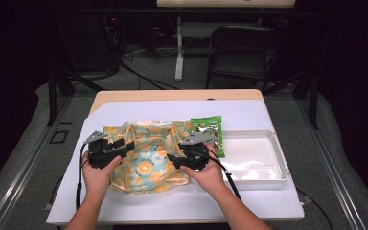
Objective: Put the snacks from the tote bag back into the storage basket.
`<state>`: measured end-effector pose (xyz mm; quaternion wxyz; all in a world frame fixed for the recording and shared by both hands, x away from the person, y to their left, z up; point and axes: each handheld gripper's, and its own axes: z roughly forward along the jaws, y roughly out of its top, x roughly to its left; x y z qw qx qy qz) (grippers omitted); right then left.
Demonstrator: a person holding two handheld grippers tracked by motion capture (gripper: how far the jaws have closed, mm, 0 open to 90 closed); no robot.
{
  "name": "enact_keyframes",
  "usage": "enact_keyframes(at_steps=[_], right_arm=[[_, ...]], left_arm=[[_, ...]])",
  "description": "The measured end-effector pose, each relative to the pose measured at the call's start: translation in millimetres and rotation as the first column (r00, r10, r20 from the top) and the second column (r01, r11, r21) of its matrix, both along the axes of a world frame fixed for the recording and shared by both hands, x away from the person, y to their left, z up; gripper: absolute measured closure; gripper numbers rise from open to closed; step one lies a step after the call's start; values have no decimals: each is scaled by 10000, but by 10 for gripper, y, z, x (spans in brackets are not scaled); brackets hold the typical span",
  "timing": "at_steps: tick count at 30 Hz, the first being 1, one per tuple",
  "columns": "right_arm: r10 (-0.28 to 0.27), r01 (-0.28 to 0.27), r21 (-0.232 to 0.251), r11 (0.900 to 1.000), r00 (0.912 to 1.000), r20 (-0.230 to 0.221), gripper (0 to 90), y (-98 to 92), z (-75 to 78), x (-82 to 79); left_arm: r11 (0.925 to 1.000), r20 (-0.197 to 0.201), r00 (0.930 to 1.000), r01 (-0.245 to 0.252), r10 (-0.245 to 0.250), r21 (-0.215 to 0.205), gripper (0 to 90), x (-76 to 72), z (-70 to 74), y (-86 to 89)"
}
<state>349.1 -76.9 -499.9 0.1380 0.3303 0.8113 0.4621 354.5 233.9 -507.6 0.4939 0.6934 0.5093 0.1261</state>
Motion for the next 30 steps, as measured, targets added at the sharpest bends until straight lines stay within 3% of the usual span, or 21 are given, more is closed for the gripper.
enact_keyframes(at_steps=[13, 30], right_arm=[[617, -618, -322, 9976, 9981, -44, 435, 145, -88, -68], [811, -819, -542, 9952, 9965, -179, 436, 212, -147, -86]], left_arm=[[9998, -7, 10000, 50, -50, 199, 445, -1, -17, -31], [9996, -56, 9999, 119, -118, 252, 445, -1, -23, -44]])
